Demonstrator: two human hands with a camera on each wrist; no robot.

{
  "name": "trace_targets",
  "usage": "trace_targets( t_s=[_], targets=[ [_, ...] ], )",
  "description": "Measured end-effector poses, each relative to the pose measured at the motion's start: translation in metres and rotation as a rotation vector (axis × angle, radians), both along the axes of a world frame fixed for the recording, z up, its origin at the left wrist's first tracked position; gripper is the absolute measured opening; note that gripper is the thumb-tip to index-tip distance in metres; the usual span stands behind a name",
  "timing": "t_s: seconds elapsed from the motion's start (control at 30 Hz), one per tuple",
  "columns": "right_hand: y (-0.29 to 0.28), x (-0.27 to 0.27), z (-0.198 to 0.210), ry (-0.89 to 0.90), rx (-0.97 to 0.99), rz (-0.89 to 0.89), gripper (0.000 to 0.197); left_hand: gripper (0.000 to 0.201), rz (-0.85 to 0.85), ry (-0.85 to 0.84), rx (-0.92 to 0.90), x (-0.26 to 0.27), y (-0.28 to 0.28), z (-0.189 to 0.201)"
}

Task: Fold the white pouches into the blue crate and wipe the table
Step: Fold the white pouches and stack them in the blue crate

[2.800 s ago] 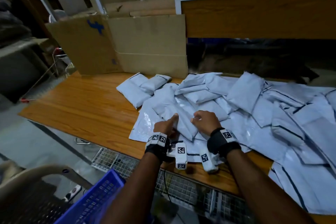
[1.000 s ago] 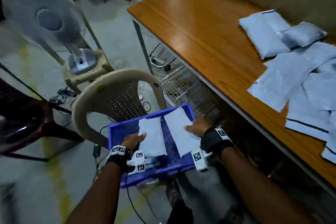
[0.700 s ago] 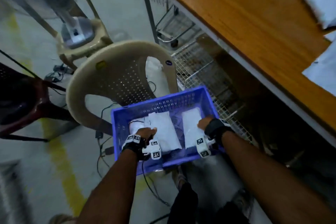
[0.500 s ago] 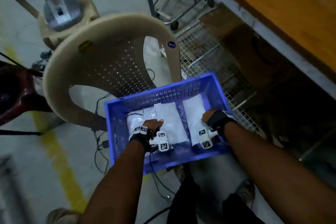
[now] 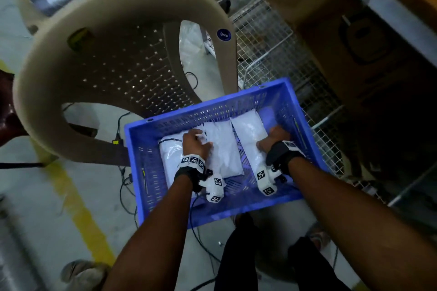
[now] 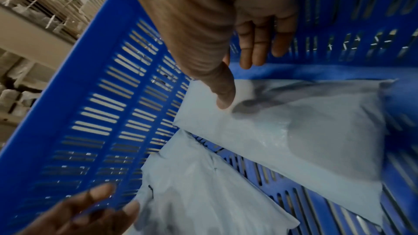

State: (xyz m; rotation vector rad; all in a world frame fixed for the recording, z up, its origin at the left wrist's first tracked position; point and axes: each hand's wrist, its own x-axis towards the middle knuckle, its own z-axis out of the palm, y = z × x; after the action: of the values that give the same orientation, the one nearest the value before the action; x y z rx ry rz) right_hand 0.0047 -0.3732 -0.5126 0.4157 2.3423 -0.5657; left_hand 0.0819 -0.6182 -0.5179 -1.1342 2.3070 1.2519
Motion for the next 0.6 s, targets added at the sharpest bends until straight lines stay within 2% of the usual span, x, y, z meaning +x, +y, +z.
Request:
trace_targets(
  t_s=[0.07,0.17,0.23,0.37,0.6],
  targets=[
    [-0.007,-0.003,0.001,-0.027,-0.04,-0.008,0.073,0.057,-0.176,-0.004,-0.007,-0.009,0.005,0.011],
    [-0.016,-0.01,-0.009,-0.151,-0.038,0.024,0.088,0.085,-0.504,-0.184,-0.064,-0.018,0.014,0.007],
    [-0.019,-0.01,-0.022,-0.2,0.003,0.056,0.097,0.102,-0.639,-0.29,-0.087,-0.018,0.019,-0.007],
    [-0.018,-0.011,-0.043,-0.186,0.022,0.037,0.104,0.119,-0.65,-0.35,-0.034,-0.015,0.025,-0.033],
    [-0.012,-0.006,-0.046,-0.094,-0.043,0.0,0.092,0.123,-0.628,-0.309,-0.064,-0.017,0.039,-0.041]
  ],
)
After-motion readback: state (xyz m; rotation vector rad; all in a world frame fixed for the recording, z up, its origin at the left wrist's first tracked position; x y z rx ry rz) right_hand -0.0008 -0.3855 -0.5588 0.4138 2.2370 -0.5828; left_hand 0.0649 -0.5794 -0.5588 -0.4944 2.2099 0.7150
